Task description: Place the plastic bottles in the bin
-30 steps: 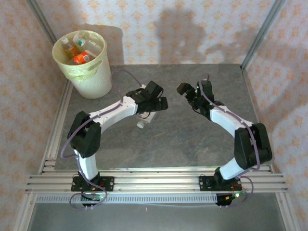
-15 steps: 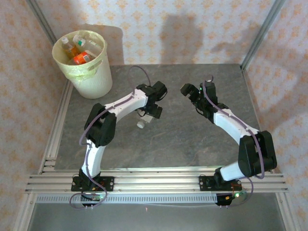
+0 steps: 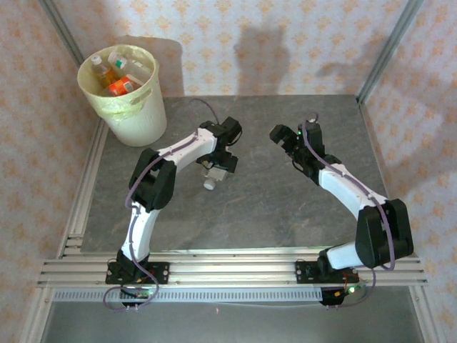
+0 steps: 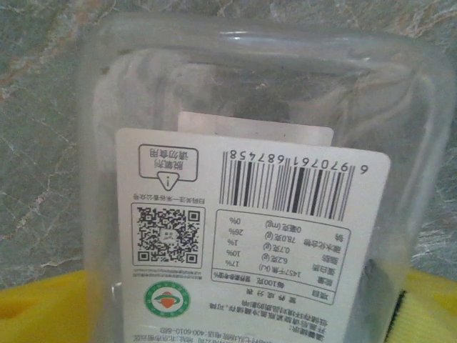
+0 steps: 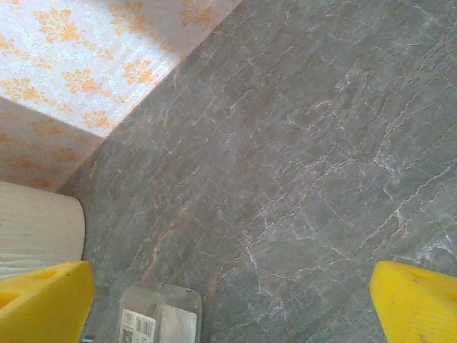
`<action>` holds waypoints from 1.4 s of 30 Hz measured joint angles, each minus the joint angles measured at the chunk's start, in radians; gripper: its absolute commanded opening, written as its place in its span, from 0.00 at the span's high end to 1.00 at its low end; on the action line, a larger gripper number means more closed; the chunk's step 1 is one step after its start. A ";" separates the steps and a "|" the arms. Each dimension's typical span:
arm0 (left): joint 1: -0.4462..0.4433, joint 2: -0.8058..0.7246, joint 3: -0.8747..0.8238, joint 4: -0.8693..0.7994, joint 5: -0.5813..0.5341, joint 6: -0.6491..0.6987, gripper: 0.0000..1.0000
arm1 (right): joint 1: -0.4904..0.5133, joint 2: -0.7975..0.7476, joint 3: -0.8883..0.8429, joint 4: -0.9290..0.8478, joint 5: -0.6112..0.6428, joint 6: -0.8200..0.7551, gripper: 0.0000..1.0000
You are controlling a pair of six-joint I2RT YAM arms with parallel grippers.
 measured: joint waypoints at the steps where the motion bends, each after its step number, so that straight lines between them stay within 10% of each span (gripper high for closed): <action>1: 0.000 0.000 0.000 0.003 0.000 -0.001 0.22 | 0.000 0.000 0.000 0.000 0.001 0.000 0.01; 16: 0.032 -0.245 0.003 0.030 -0.024 -0.021 0.24 | 0.000 -0.039 0.000 -0.001 0.040 -0.041 0.01; 31: 0.284 -0.411 0.335 0.110 -0.354 -0.070 0.23 | 0.000 -0.087 -0.016 -0.012 0.076 -0.086 0.01; 42: 0.494 -0.277 0.557 0.196 -0.393 -0.224 0.23 | 0.000 -0.133 -0.073 -0.020 0.096 -0.088 0.01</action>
